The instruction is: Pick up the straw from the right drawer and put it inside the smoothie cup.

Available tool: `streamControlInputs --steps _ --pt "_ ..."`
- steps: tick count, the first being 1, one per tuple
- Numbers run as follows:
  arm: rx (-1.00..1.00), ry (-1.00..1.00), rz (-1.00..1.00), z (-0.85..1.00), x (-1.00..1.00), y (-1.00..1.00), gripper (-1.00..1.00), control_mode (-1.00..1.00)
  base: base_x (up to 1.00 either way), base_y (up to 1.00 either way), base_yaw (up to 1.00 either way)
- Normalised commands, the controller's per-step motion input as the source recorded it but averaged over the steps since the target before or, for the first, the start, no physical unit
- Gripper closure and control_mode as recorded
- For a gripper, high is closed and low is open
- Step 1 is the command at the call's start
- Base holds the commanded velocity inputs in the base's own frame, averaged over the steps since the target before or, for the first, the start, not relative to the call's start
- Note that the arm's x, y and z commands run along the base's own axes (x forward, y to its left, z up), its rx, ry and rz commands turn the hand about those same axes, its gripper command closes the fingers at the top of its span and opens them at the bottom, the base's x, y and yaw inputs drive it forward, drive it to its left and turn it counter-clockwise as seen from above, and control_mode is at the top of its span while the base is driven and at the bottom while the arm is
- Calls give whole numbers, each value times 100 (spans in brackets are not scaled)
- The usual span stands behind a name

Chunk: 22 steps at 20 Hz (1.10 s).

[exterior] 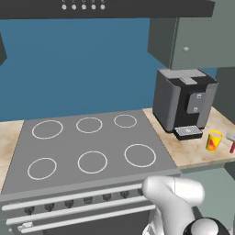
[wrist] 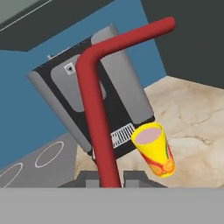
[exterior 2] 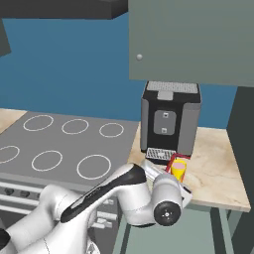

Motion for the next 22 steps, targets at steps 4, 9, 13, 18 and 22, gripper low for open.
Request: streamControlInputs --steps 4,9,13,18,22 --pt "0 0 0 18 43 -11 100 -100 0 0 0" --pt "0 0 0 17 10 -13 100 -100 0 0 0" --pt "0 0 0 5 9 -3 100 -100 0 0 0" --pt "0 0 0 0 39 0 100 -100 0 0 0" --pt "0 0 0 1 36 0 100 -100 0 0 0"
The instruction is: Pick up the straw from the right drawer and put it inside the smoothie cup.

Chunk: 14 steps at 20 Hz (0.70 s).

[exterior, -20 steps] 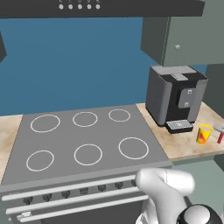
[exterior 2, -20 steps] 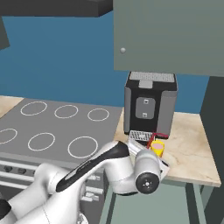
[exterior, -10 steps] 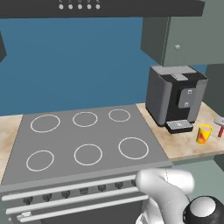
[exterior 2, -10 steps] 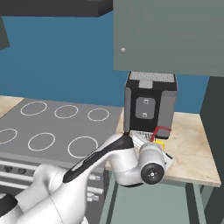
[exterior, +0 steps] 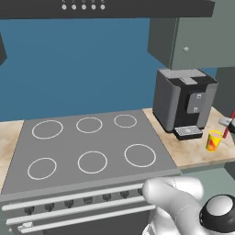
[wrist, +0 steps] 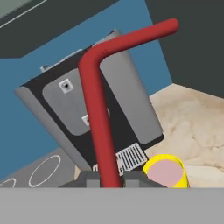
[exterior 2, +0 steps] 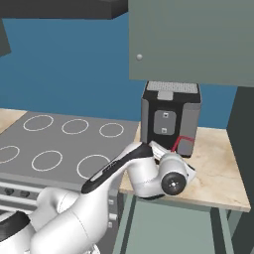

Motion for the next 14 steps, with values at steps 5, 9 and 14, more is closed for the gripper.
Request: streamControlInputs --steps 5,9,14 --pt "0 0 0 3 23 0 100 -100 0 0 0" --pt "0 0 0 0 35 0 100 -100 0 0 0" --pt "0 0 0 -2 48 0 100 -100 0 0 0"
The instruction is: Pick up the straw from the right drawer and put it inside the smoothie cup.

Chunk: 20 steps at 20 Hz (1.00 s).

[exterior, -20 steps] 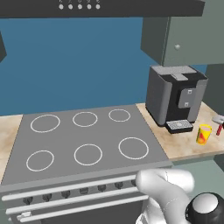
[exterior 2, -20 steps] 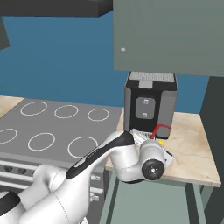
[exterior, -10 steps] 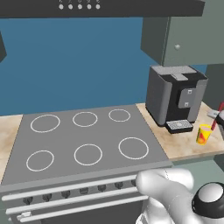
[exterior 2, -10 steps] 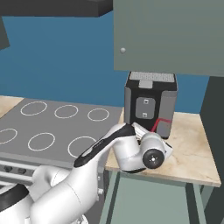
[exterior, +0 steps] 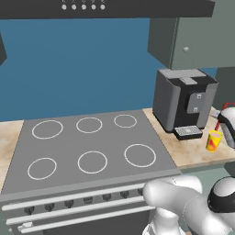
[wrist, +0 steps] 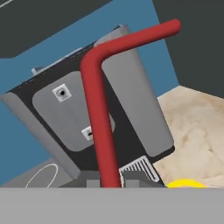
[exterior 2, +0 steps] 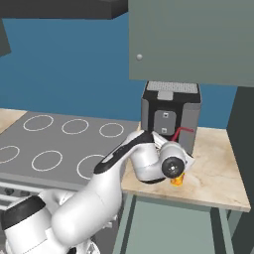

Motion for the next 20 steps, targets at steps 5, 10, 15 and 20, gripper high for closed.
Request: streamControlInputs --steps 5,10,15,20 --pt "0 0 0 -18 34 -22 100 -100 0 0 0" --pt "0 0 0 -24 21 -28 100 -100 0 0 0" --pt "0 0 0 -17 6 -29 100 -100 0 0 0" --pt "0 0 0 -15 0 -18 100 -100 0 0 0"
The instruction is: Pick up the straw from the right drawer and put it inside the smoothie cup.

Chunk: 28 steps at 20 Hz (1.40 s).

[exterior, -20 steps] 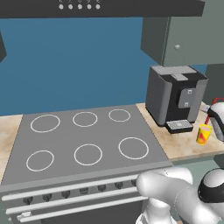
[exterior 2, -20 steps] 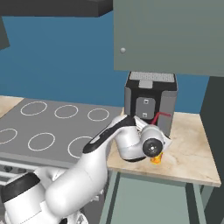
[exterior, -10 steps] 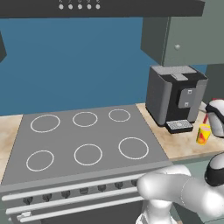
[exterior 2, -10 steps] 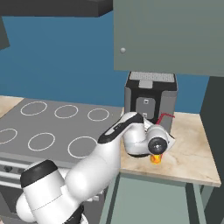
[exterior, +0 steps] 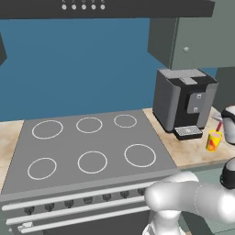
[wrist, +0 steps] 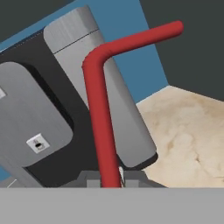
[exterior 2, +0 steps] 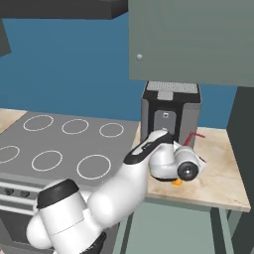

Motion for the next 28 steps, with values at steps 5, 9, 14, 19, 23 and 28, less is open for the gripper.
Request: streamControlInputs --steps 5,9,14,19,23,28 --pt "0 0 0 -27 3 0 100 -100 0 0 0" --pt "0 0 0 -5 13 0 100 -100 0 0 0" --pt "0 0 0 -11 15 0 100 -100 0 0 0" --pt "0 -1 0 -6 14 -20 100 -100 0 0 0" --pt "0 -3 0 -9 0 -18 100 -100 0 0 0" --pt "0 -3 0 -17 0 -12 100 -100 0 0 0"
